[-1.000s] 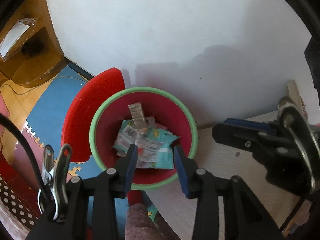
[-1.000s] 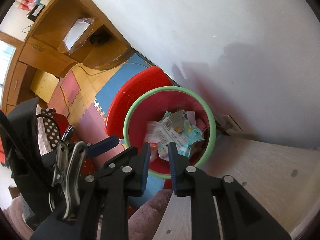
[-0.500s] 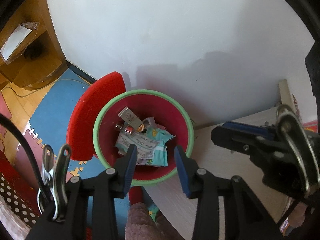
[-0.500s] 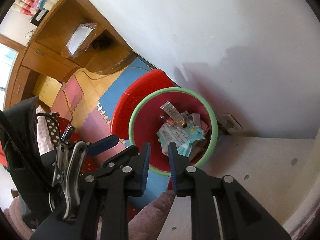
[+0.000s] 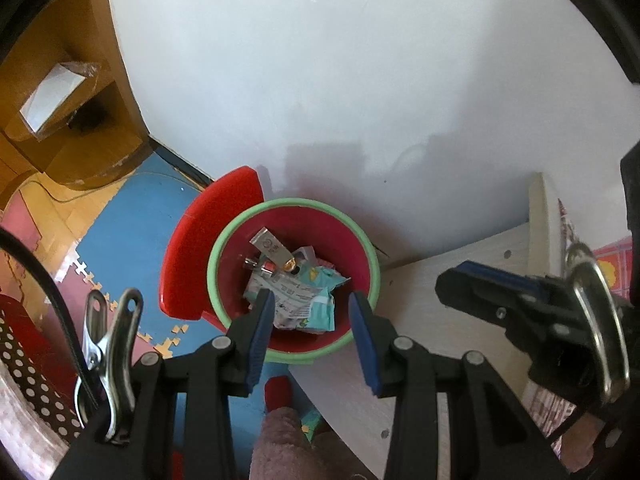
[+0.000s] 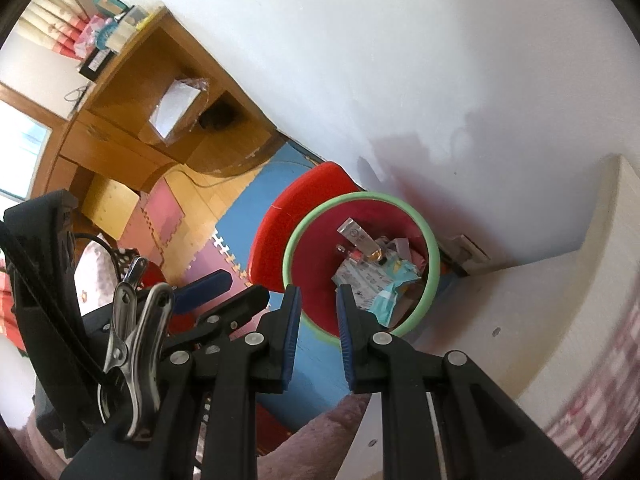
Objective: Collect trash
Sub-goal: 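Move both open tools back toward the remaining trash on the bed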
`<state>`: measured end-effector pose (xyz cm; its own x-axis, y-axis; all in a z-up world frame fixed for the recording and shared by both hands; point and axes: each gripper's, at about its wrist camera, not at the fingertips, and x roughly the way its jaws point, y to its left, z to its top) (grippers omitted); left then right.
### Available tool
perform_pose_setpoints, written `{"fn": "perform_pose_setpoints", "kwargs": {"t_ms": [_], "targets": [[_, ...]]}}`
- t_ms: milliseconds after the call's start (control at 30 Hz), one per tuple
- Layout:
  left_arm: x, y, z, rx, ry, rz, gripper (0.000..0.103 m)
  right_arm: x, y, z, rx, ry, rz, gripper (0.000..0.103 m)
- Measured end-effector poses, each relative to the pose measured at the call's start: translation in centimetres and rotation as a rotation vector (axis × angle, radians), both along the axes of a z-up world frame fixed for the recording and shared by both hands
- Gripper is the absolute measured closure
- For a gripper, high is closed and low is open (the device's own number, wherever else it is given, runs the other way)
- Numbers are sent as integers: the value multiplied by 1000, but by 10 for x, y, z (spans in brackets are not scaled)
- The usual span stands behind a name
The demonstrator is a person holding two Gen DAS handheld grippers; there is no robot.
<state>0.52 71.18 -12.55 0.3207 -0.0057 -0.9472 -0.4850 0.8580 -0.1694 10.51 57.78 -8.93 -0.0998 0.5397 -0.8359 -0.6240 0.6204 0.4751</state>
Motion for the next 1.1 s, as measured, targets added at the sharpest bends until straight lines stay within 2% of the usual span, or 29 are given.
{"fn": "perform_pose_setpoints", "kwargs": {"t_ms": [200, 533, 833, 1100], "targets": [[-6, -9, 24, -4, -21, -14, 63, -9, -17, 19, 38, -8, -32, 84], [-7, -41, 62, 55, -26, -107, 63, -25, -57, 54, 103, -34, -82, 84], [-7, -81, 96, 59, -79, -188, 63, -38, -117, 78, 147, -54, -196, 84], [-16, -133, 114, 58, -96, -262, 63, -58, -185, 91, 160, -74, -309, 84]]}}
